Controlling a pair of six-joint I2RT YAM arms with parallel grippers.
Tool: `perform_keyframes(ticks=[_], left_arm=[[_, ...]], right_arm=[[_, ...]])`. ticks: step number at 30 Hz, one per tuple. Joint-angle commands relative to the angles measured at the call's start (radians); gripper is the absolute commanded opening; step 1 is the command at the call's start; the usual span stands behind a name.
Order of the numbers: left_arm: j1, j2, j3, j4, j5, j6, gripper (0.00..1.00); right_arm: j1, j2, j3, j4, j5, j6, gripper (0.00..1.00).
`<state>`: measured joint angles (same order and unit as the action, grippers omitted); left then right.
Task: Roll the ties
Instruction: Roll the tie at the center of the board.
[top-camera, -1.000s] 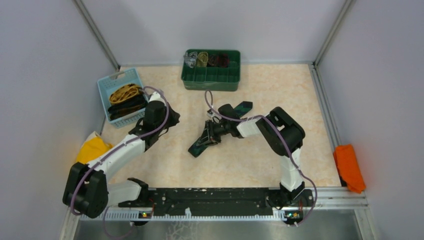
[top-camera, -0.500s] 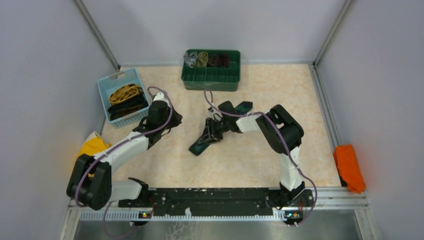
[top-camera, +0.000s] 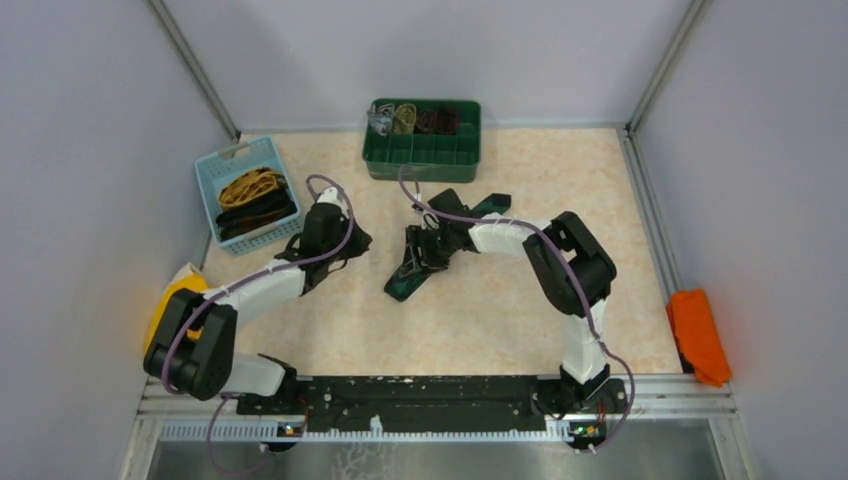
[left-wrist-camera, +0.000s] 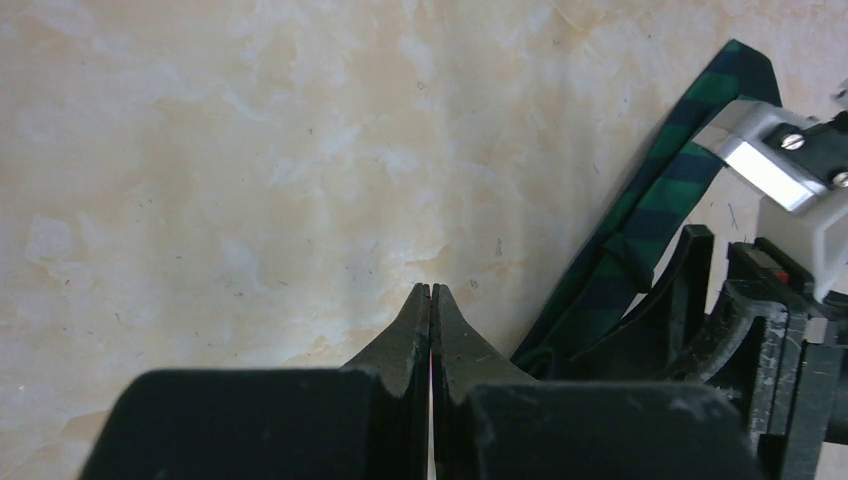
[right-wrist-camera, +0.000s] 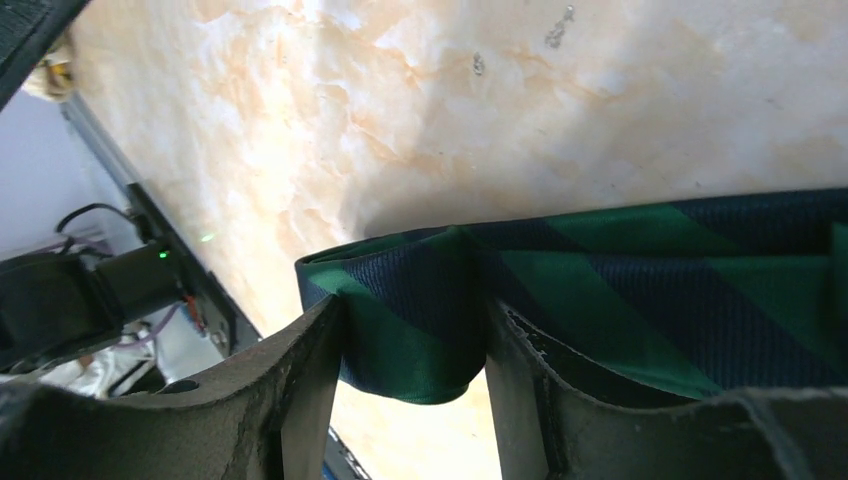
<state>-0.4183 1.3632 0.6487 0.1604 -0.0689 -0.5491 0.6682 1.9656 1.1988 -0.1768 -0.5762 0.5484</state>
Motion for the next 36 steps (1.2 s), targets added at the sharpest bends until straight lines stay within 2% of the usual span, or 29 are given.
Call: perform_keyframes(ticks=[1,6,9,13,18,20,23,25,31,36], left_arm=[[-0.001,0.045,-0.012,0.06,0.061,0.01,0.0],[-0.011,0.09,-0.006,0.086,0.111,0.014,0.0],[-0.013,0.113,0.003,0.093,0.129,0.021,0.0],[-0.017,0.156,0.024,0.113,0.161,0.023,0.0],[-0.021,0.227,0.043,0.128,0.194,0.019,0.0],[-0.022,0.25,0.043,0.144,0.22,0.023,0.0],[-0.023,0.278,0.047,0.165,0.25,0.024,0.0],[-0.025,0.293,0.051,0.169,0.261,0.026,0.0],[-0.042,0.33,0.054,0.179,0.299,0.028,0.0],[-0.078,0.354,0.063,0.186,0.313,0.035,0.0]], right_arm=[[0.016,-0.057,0.045,-0.108,0.132,-0.071,0.53],[0.015,-0.086,0.014,-0.057,0.112,-0.038,0.57],[0.015,-0.125,-0.002,-0.063,0.217,-0.04,0.57],[0.017,-0.177,-0.015,-0.063,0.283,-0.057,0.59],[0.031,-0.24,-0.025,-0.133,0.428,-0.093,0.59],[0.053,-0.267,-0.039,-0.161,0.493,-0.12,0.49],[0.109,-0.286,-0.054,-0.21,0.571,-0.161,0.16],[0.142,-0.29,-0.076,-0.228,0.617,-0.169,0.02],[0.171,-0.275,-0.157,-0.165,0.591,-0.139,0.0],[0.17,-0.21,-0.153,-0.123,0.58,-0.142,0.0]])
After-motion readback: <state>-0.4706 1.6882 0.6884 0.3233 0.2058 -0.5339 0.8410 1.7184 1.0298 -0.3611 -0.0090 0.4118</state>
